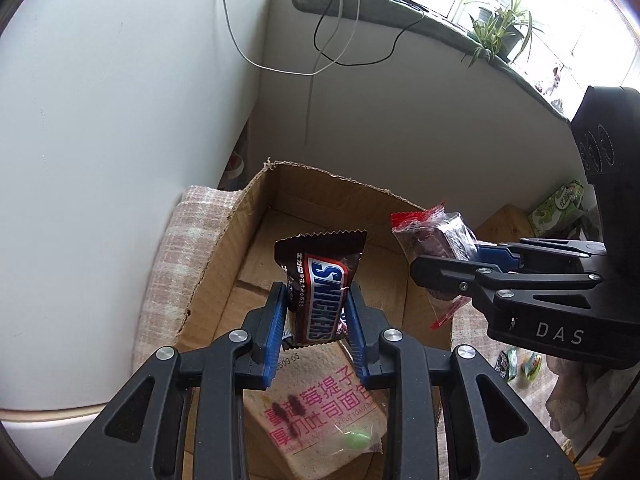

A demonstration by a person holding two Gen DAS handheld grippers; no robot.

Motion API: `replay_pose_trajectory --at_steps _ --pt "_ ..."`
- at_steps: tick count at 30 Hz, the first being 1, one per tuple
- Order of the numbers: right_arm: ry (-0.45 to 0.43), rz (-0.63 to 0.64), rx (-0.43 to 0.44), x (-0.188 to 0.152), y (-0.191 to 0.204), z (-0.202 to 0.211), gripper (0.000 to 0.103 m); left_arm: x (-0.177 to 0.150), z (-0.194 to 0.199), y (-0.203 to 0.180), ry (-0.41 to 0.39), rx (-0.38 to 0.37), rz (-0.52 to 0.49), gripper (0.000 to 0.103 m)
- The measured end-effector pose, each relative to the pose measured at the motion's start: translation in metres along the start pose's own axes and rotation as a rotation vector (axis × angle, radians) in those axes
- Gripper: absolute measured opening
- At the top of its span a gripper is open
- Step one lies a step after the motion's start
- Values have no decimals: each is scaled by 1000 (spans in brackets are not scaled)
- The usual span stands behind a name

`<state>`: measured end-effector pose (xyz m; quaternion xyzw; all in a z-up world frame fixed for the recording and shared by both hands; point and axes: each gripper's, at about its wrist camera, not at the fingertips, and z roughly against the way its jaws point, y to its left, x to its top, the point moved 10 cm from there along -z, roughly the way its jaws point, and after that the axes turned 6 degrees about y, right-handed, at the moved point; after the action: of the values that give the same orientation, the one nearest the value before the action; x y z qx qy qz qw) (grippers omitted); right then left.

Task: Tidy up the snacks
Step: 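Carry the Snickers bar and red-topped bag into the box and open both grippers, then move both open grippers back over the remaining snacks on the table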

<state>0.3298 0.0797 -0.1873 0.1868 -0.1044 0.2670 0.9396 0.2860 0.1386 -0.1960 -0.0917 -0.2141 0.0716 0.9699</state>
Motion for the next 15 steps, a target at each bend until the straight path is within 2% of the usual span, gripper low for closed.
replay_pose_trajectory --at_steps 2,4,5,8,15 --pt "-6 2 -5 2 0 0 38 0 -1 1 7 2 6 28" --pt "-14 5 3 1 0 7 50 0 0 2 10 5 8 34" --pt "-18 8 1 1 -1 8 52 0 0 2 10 1 7 35" --pt "-24 9 5 2 -2 11 53 0 1 2 9 10 11 42" --pt "-45 0 8 -2 -5 27 53 0 10 2 -12 22 8 43"
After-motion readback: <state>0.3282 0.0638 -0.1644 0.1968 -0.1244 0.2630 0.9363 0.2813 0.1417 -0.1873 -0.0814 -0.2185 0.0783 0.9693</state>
